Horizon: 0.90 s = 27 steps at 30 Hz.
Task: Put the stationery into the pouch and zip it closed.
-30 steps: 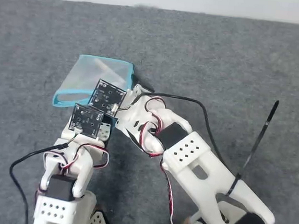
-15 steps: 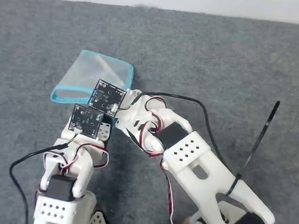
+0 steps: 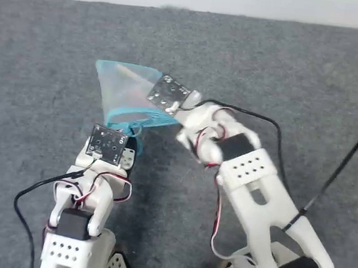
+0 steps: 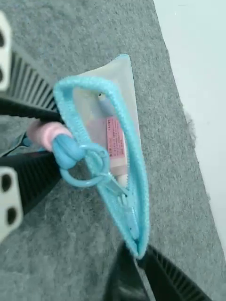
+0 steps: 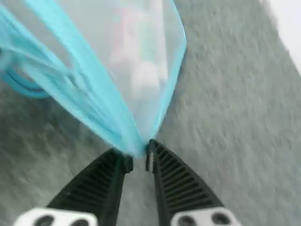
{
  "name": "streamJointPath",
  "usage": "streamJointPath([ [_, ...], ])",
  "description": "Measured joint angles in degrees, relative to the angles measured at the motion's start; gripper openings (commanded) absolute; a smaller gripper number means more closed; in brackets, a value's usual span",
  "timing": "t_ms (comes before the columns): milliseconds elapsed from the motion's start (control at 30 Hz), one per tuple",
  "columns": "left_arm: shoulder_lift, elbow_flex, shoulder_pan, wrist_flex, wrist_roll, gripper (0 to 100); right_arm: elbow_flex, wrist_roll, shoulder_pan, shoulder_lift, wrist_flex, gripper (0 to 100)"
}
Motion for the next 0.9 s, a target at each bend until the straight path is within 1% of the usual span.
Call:
streamJointPath([
  [100,0.0,0.0,-0.4,0.0,0.4,1,0.1,0.8,4.7,0.1,1.6,0.6],
  [233,0.0,0.0,-0.4,0.0,0.4,1,0.1,1.9,8.4,0.1,3.0,0.6],
  [300,0.0,0.0,-0.4,0.0,0.4,1,0.1,1.8,9.0,0.1,3.1,0.6],
  [367,0.0,0.0,-0.4,0.0,0.4,1,0.1,0.8,6.9,-0.4,3.1,0.6],
  [433,0.0,0.0,-0.4,0.0,0.4,1,0.6,-0.5,2.7,-1.9,3.1,0.8],
  [467,0.0,0.0,-0.4,0.0,0.4,1,1.5,-1.0,-0.1,-3.4,3.1,2.5],
  [567,0.0,0.0,-0.4,0.0,0.4,1,3.9,-1.6,-8.0,-6.8,3.0,14.8],
  [633,0.0,0.0,-0.4,0.0,0.4,1,4.7,-1.8,-11.2,-8.4,2.3,22.4],
  [700,0.0,0.0,-0.4,0.0,0.4,1,4.7,-1.9,-12.2,-8.6,1.2,25.0],
  [900,0.0,0.0,-0.3,0.0,0.4,1,4.7,-2.0,-12.4,-6.0,-3.9,24.0],
])
